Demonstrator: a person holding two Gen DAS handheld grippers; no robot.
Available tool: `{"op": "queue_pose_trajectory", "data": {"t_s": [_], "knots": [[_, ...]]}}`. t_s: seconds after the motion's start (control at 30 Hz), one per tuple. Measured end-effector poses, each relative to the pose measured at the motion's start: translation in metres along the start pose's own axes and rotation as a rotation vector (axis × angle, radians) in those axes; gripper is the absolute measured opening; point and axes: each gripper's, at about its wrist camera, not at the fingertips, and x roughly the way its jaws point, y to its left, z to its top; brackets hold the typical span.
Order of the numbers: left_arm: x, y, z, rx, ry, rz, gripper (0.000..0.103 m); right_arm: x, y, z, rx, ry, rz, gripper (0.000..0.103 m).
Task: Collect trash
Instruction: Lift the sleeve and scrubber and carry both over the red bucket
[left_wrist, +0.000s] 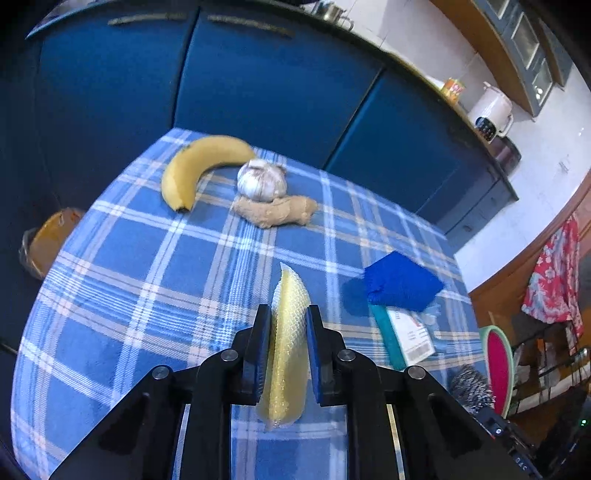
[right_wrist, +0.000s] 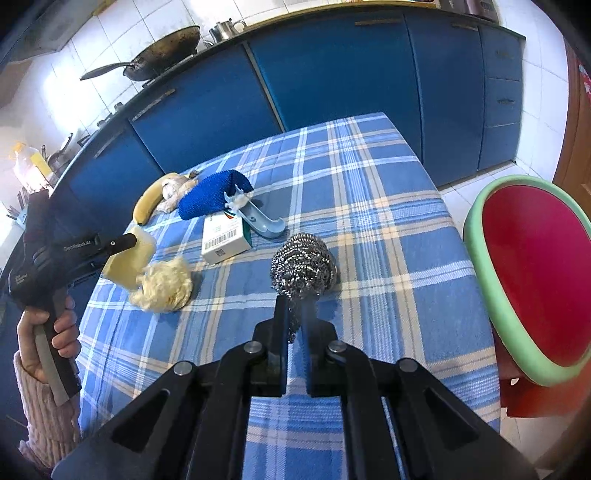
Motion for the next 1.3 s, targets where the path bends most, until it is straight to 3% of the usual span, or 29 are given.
{"op": "queue_pose_trajectory", "data": {"t_s": [0.43,0.8,0.87,0.93,1.3], "knots": [[-0.063,-0.057,-0.01,0.12,-0.09,-0.106,0.019,-0.047,0.006,-0.002,-0.008,-0.108,0.01,0.007],[-0.066,-0.083,-0.034,0.171,-0.051,-0.147,0.019,-0.059,-0.001,-0.014,-0.005,-0.096,0.012,0.011],[-0.064,-0.084,-0.039,0.171,-0.04,-0.148,0.019,-0.058,-0.003,-0.017,-0.001,-0.089,0.013,0.017],[-0.062,-0.083,-0.043,0.17,-0.027,-0.15,0.019,-0.057,-0.004,-0.021,0.002,-0.075,0.012,0.031],[-0.056,-0.083,-0.059,0.167,0.022,-0.153,0.019,-0.045,-0.012,-0.041,0.009,-0.014,-0.043,0.047]]}}
